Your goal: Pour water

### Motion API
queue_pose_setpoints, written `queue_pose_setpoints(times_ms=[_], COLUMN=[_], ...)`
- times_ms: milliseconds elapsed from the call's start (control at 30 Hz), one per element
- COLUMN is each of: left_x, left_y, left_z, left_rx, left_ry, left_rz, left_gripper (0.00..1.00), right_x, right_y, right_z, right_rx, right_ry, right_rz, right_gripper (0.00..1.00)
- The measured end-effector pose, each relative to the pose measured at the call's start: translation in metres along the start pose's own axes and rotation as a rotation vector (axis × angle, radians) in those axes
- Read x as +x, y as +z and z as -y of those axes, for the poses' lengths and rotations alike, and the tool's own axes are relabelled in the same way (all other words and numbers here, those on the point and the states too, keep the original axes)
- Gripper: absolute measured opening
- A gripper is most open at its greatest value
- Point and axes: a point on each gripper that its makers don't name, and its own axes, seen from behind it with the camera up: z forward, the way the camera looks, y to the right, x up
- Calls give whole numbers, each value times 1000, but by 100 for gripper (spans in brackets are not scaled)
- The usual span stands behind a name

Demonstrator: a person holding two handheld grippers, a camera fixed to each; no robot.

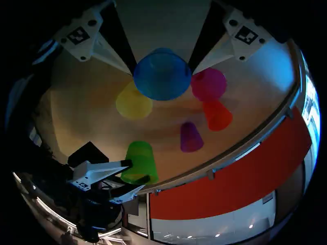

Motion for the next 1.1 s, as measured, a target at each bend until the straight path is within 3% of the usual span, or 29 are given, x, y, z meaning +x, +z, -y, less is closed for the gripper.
queue_pose_setpoints(times_ms=[567,1100], left_x=[-21,-29], left_y=[21,29], left_z=[-1,-1], left_rx=[-19,-30], left_ry=[-9,-12], left_rz=[29,29], left_gripper=[87,88], right_x=[-24,-42], right_y=[14,21], right_z=[0,-2], right_rx=[6,1], right_ry=[1,13], right_rz=[40,72], right_gripper=[92,93])
